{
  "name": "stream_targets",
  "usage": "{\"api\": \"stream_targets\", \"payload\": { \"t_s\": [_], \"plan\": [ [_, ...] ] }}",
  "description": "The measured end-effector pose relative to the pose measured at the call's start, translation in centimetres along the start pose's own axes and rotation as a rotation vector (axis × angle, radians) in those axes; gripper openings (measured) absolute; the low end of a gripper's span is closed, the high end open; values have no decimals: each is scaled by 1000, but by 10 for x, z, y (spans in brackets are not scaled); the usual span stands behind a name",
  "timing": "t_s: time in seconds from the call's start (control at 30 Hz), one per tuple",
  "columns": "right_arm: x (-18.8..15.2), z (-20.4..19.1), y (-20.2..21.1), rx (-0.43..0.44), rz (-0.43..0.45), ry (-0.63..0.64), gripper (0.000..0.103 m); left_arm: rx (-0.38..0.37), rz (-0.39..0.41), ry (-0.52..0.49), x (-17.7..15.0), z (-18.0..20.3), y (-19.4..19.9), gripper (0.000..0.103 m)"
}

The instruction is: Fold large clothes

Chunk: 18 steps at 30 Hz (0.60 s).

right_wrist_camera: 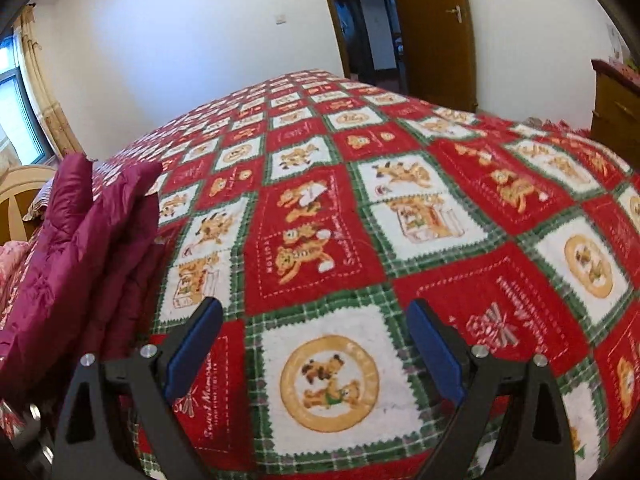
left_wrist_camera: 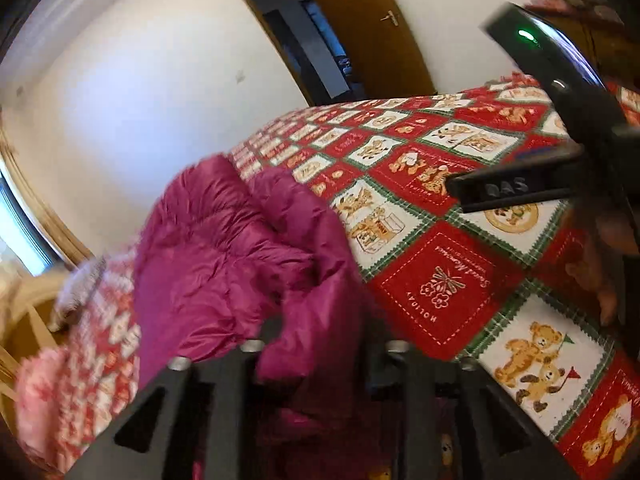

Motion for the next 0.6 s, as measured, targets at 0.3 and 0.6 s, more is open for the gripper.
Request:
{"api": "stream_targets", "payload": {
  "t_s": [0.3, 0.6],
  "plan": [
    [43, -25, 18, 5, 20, 78, 87, 9, 227, 248, 36, -75, 82, 87],
    [121, -159, 36, 203, -24, 208, 85, 204, -72, 761, -35, -254, -5, 89]
  ]
}}
Point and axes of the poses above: each gripper's, at about its wrist camera, not at the fingertips, and y roughly against the way its jaws point, z to its right, x to its top, the point moved 7 cm from there along -y, roughly the way its jaws point, and after that the axes turned 4 degrees about y, right-handed, at the moved point
